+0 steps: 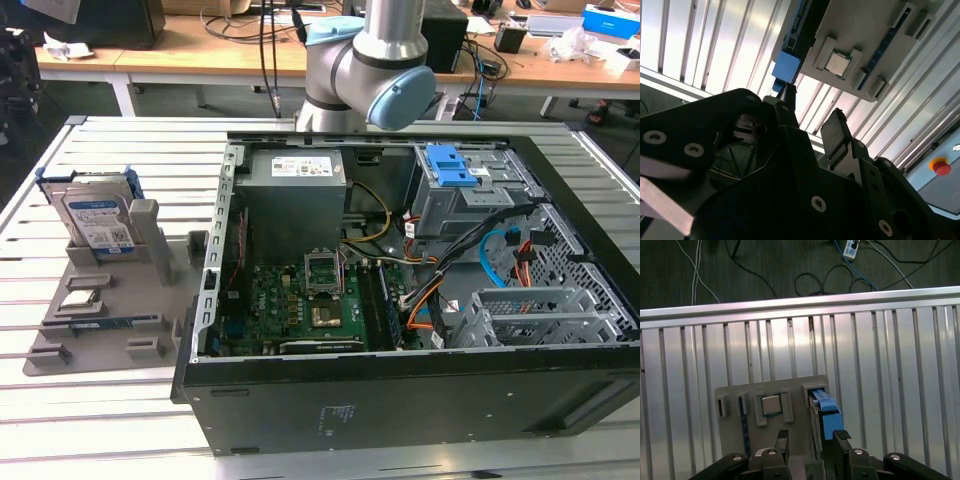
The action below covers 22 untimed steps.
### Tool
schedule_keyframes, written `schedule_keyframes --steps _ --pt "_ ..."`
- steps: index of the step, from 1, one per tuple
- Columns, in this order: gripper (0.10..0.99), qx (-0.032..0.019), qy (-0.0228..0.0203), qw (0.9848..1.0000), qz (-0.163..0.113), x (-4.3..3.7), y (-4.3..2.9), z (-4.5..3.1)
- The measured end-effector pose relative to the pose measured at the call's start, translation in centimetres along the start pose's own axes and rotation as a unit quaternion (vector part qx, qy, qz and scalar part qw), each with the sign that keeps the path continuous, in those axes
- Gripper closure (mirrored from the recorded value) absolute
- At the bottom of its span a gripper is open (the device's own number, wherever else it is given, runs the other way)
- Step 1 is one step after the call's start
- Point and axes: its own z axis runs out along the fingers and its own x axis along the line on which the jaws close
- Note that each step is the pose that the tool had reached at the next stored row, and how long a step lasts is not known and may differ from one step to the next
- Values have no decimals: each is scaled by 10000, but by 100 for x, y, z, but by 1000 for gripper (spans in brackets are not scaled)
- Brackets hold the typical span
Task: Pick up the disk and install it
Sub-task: 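Pick up the disk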
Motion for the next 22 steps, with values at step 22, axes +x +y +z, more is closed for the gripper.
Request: schedule_keyframes --steps 22 --pt "608 0 0 10000 -1 -132 8 85"
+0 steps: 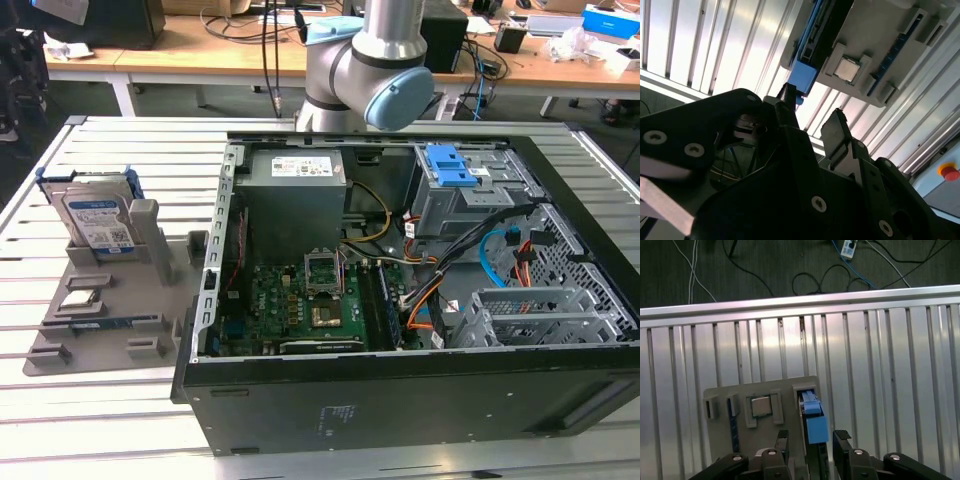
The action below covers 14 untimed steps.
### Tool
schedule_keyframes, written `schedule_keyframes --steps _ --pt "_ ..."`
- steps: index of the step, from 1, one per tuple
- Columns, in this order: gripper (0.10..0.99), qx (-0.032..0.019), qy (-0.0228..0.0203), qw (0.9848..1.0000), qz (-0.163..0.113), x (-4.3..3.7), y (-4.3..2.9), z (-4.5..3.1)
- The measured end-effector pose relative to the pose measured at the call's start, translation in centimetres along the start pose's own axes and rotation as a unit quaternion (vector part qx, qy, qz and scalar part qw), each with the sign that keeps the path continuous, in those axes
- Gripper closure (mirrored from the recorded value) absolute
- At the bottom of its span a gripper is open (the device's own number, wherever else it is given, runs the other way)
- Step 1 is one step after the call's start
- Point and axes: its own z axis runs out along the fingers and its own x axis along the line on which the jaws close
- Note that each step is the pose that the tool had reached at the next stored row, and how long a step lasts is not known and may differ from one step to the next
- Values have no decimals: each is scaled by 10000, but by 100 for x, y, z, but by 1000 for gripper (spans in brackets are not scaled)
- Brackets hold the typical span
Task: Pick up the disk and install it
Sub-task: 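Pick up the disk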
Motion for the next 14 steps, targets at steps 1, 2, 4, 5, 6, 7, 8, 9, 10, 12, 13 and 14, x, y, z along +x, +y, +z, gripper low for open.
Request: schedule_keyframes --steps 1,2,4,5,6,7,8,9,10,12,13,14 --pt "608 0 0 10000 0 0 0 11" --pt "608 0 0 10000 0 0 -1 19" --pt "608 0 0 10000 0 0 -1 34" --pt "608 0 0 10000 0 0 -1 42" --pt "608 0 0 10000 0 0 -2 50" --pt "608 0 0 10000 0 1 -2 61" --pt "608 0 0 10000 0 1 -2 68" --pt "608 0 0 10000 0 1 -2 74" --pt "608 0 0 10000 0 1 -3 82" --pt "608 0 0 10000 0 1 -3 105" --pt "608 0 0 10000 0 1 -4 124" --pt "608 0 0 10000 0 1 -4 136"
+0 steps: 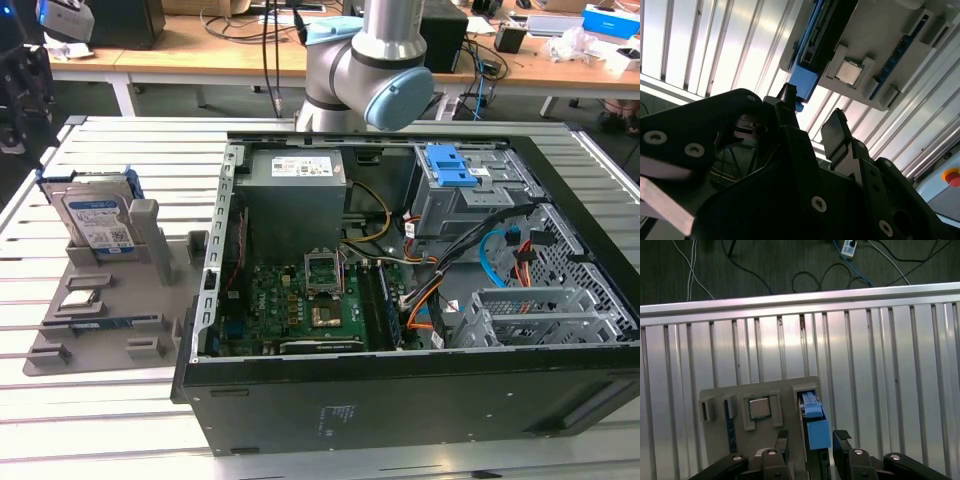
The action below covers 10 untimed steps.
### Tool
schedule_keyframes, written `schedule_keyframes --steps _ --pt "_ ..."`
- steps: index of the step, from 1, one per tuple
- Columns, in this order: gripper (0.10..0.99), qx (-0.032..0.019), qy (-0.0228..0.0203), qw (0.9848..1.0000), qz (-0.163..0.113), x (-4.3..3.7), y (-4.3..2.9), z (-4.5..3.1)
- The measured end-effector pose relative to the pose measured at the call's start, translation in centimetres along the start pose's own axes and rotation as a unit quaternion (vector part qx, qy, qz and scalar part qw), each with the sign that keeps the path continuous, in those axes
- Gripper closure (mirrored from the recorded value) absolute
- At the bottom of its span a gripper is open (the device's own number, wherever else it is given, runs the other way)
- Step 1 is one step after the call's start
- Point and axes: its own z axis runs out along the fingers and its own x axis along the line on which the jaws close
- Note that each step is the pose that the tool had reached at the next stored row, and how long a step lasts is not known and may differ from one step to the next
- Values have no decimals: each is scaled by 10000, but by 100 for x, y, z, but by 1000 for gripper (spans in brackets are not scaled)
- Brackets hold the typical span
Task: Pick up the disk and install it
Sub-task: 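Pick up the disk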
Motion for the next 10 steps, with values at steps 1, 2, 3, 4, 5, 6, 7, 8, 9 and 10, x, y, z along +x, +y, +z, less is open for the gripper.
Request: schedule_keyframes --steps 1,2,3,4,5,6,7,8,9,10 --pt "608 0 0 10000 0 0 0 5" --pt "608 0 0 10000 0 0 0 12" --pt "608 0 0 10000 0 0 -1 21" --pt "608 0 0 10000 0 0 -1 26" --pt "608 0 0 10000 0 0 -1 34" --pt "608 0 0 10000 0 0 -1 43" --pt "608 0 0 10000 0 0 -1 49" --pt "608 0 0 10000 0 0 -2 56" --pt "608 0 0 10000 0 1 -2 66" --pt "608 0 0 10000 0 0 -2 78"
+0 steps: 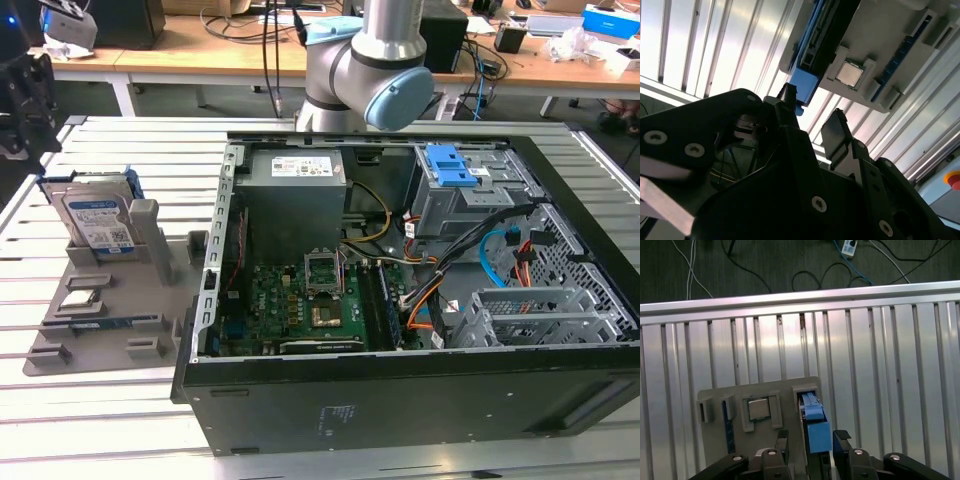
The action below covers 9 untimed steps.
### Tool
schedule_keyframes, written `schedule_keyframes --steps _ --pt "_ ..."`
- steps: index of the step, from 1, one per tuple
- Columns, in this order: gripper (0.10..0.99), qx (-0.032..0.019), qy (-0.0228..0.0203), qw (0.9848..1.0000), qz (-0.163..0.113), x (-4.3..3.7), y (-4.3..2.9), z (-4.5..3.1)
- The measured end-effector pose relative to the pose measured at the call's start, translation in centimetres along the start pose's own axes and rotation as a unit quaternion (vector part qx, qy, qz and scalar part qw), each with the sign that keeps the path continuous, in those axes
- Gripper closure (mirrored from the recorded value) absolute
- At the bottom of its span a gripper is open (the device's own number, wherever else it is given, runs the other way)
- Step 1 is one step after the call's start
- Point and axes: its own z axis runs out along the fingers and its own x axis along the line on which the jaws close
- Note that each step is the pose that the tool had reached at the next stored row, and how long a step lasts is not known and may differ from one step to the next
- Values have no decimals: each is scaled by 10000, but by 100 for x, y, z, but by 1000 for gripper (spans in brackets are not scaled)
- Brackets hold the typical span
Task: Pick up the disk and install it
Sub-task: 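Pick up the disk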
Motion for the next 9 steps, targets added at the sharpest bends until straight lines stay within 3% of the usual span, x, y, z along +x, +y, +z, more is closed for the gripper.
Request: schedule_keyframes --steps 9 --pt "608 2 26 10000 -2 -48 -47 84"
